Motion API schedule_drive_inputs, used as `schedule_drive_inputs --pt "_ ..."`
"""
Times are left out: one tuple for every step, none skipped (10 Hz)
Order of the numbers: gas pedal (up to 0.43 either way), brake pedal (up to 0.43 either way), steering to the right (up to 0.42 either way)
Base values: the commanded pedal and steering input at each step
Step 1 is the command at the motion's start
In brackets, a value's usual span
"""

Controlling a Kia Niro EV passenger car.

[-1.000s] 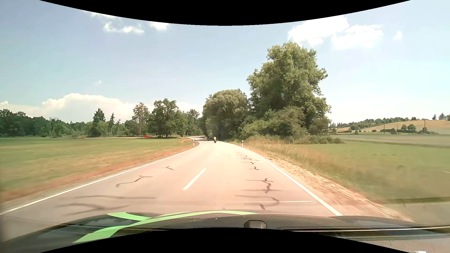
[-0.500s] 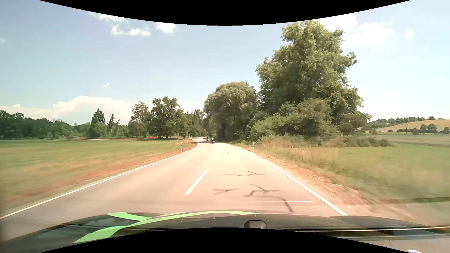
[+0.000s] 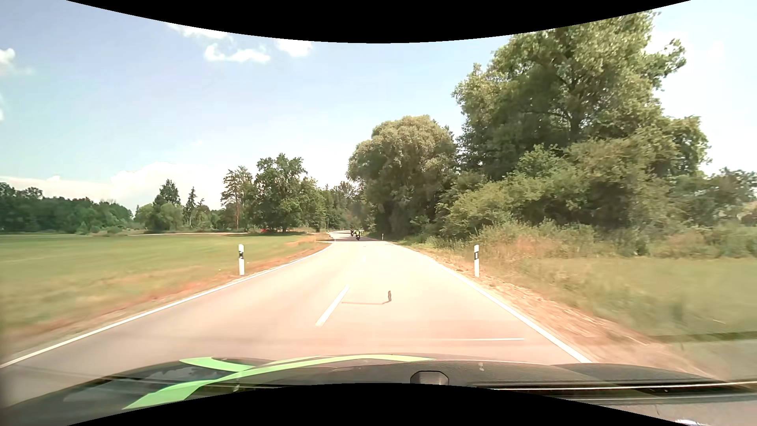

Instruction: Follow the waypoints while adhering to traffic rules and regulations

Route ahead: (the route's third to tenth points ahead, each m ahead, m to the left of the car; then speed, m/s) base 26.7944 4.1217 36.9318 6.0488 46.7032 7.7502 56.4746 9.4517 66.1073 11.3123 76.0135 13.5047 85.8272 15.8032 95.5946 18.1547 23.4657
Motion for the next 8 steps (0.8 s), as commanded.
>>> schedule_drive_inputs --pt "0.177 0.000 -0.025" --pt "0.169 0.000 -0.025" --pt "0.169 0.000 -0.025" --pt "0.169 0.000 -0.025" --pt "0.189 0.000 -0.024" --pt "0.209 0.000 -0.023" --pt "0.228 0.000 -0.022" --pt "0.228 0.000 -0.022"
